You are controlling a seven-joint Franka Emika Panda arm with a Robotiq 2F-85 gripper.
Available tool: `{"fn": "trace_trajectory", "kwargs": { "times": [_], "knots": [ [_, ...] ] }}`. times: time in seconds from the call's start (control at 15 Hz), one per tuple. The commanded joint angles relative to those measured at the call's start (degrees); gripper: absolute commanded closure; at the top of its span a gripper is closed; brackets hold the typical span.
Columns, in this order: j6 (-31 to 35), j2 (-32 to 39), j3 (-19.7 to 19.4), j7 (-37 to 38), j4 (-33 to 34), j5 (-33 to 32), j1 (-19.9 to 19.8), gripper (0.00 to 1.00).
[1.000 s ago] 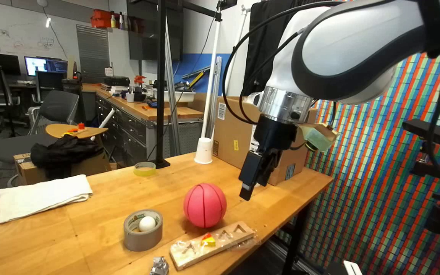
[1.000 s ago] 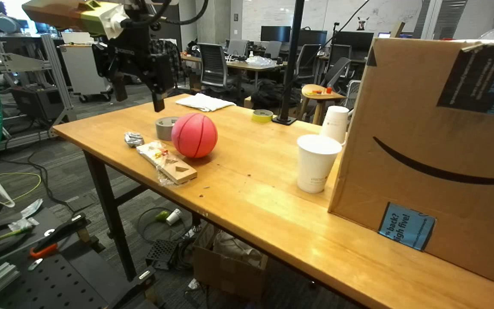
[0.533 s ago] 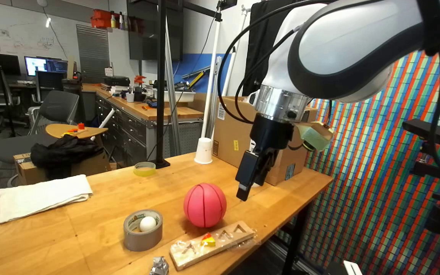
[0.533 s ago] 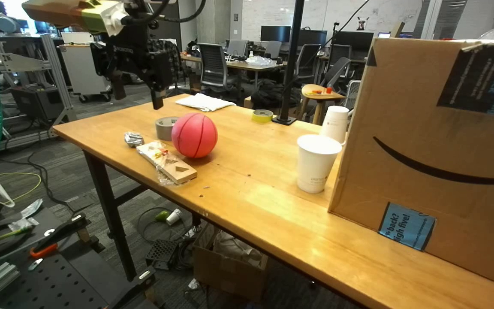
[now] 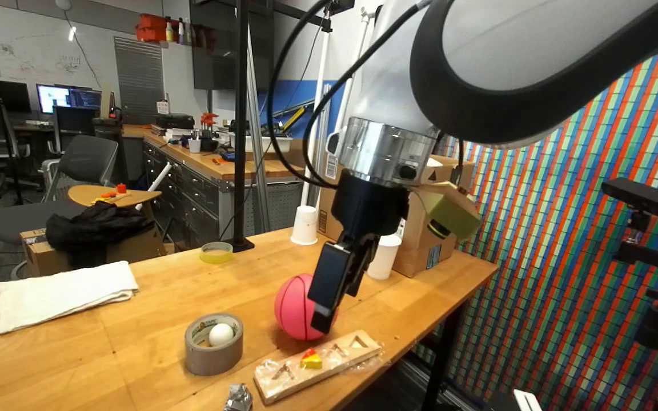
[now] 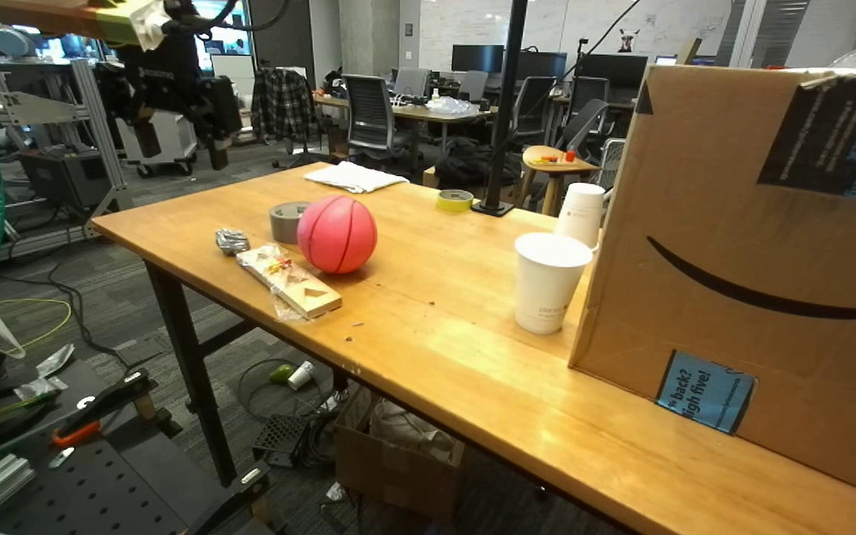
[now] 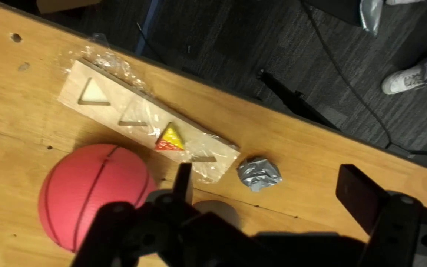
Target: Move the seal tape and pick up the white ball and put it in the cup, then pick up the red ball and place it on the seal tape
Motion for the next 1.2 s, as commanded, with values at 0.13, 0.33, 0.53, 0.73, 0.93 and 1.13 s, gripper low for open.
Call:
{"fn": "trace_trajectory", "kwargs": {
  "times": [0.13,0.33,0.53,0.73,0.93,1.13],
  "knots": [
    [0.29,7.42,7.85,7.85,7.49,4.89,5.53,0.0],
    [0.35,13.39,11.45,10.54,13.33,4.22,6.32,0.0],
    [0.12,21.03,14.23,11.03,21.43,2.52,6.05,0.0],
    [-1.35,29.07,15.87,9.81,30.63,-0.98,5.21,0.0],
    [-2.89,35.29,15.55,7.81,37.79,-5.2,4.76,0.0],
    [-4.45,40.4,14.48,5.99,42.91,-8.07,3.77,0.0]
  ]
}}
